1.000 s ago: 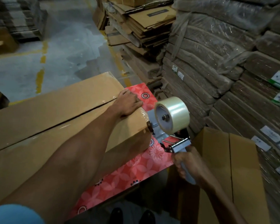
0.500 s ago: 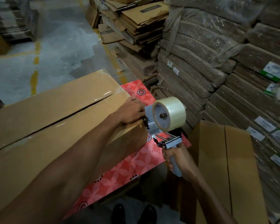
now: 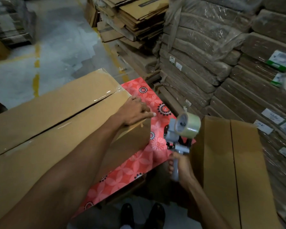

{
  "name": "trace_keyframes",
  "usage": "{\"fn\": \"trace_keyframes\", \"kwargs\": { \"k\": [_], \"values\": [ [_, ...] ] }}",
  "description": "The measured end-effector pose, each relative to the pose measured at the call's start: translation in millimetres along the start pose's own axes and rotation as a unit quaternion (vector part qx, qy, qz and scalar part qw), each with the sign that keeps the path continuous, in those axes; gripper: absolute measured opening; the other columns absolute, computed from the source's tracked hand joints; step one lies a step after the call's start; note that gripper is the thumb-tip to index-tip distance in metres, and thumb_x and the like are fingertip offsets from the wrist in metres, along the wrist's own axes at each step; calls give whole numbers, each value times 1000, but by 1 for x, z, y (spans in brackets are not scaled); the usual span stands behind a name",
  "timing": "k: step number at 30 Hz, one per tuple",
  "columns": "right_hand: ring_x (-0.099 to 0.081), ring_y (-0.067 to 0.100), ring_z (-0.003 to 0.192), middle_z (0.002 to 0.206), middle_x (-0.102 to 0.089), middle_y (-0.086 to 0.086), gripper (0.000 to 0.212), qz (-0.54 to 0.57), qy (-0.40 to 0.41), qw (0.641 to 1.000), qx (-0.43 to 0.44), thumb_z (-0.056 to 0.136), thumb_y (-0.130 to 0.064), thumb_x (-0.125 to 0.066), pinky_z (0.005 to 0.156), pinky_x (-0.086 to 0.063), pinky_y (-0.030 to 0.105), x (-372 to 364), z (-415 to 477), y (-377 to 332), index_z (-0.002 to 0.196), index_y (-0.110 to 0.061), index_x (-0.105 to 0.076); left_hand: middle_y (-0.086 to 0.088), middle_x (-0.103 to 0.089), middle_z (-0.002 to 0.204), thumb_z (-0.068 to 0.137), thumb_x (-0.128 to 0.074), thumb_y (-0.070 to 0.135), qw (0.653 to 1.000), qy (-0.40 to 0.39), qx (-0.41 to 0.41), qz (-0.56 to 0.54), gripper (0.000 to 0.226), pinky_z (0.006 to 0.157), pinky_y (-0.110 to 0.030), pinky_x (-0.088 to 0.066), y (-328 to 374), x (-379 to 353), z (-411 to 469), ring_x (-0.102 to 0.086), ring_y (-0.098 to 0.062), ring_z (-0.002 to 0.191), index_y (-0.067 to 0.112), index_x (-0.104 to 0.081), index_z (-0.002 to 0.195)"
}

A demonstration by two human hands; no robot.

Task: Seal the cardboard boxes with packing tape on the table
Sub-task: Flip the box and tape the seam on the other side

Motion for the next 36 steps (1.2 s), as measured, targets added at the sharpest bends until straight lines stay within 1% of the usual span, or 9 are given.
{"fn": "trace_keyframes", "kwargs": {
  "k": [6, 11, 16, 19, 23, 26, 31, 34, 36],
  "values": [
    [-68, 29, 75, 82, -69, 10, 19, -402, 138, 889, 171, 81, -27, -71, 59, -49, 34, -3, 56, -73, 89, -10, -65, 10, -70, 93, 82, -35, 75, 998, 57, -2, 5, 64, 120, -40, -16, 11, -5, -22, -52, -13, 96, 29, -77, 94],
    [-61, 21, 78, 87, -59, 4, 15, -553, 138, 793, 215, 93, -22, -67, 58, -44, 28, -24, 86, -67, 95, -8, -62, 4, -68, 108, 75, -23, 82, 999, 30, 39, 4, 81, 122, -42, -12, 22, -3, -33, -49, -17, 120, 28, -74, 106],
    [-66, 26, 94, 102, -67, 10, 35, -617, 119, 761, 165, 94, -33, -66, 81, -56, 36, -22, 105, -52, 114, -5, -59, 9, -68, 111, 74, -30, 80, 997, 36, 61, 2, 71, 122, -37, -10, 27, -12, -49, -48, -14, 122, 32, -74, 101],
    [-66, 29, 102, 99, -68, 8, 23, -704, 135, 672, 186, 94, -40, -59, 93, -52, 40, -41, 83, -92, 91, -18, -64, 13, -66, 117, 78, -42, 83, 997, 35, 46, -48, 63, 121, -38, -14, 27, -13, -55, -48, -9, 122, 35, -70, 108],
    [-69, 33, 88, 94, -73, 13, 11, -677, 167, 632, 338, 89, -20, -57, 83, -54, 38, -110, 48, -177, 85, -13, -65, 3, -56, 139, 96, -48, 61, 971, 135, 90, -177, 53, 112, -40, -33, -23, 20, -51, -47, -13, 126, 25, -55, 135],
    [-69, 31, 80, 89, -74, 16, 17, -596, 56, 668, 443, 89, -8, -55, 71, -53, 31, -191, 27, -212, 92, -5, -71, -8, -49, 146, 100, -31, 60, 965, 175, 161, -112, 66, 113, -48, -34, -105, 33, -46, -44, -24, 134, 14, -44, 145],
    [-65, 38, 109, 116, -70, 23, 30, -553, -51, 654, 514, 93, -7, -48, 89, -51, 45, -304, 25, -217, 114, 1, -67, -1, -14, 167, 107, -21, 45, 961, 81, 263, -31, 60, 121, -51, -11, -207, 39, -28, -11, -22, 154, 16, -19, 159],
    [-63, 42, 107, 113, -67, 25, 40, -596, -76, 604, 523, 90, -14, -36, 94, -48, 50, -349, 56, -211, 113, 2, -64, -1, -27, 164, 108, -19, 44, 962, 88, 256, -31, 56, 119, -50, -20, -236, 46, -14, -24, -23, 151, 19, -28, 157],
    [-51, 41, 130, 136, -55, 28, 50, -634, -89, 591, 491, 92, -15, -35, 112, -36, 48, -367, 81, -207, 134, 7, -52, -6, -43, 155, 103, -16, 46, 964, 101, 243, -48, 60, 113, -48, -33, -248, 52, -7, -40, -28, 142, 18, -42, 149]
  ]
}}
Point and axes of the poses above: each hand's wrist, its own z-axis towards the middle knuckle, its own x-axis out of the back of the hand, y = z × x, the point moved 6 cm from there along z, towards the middle knuckle
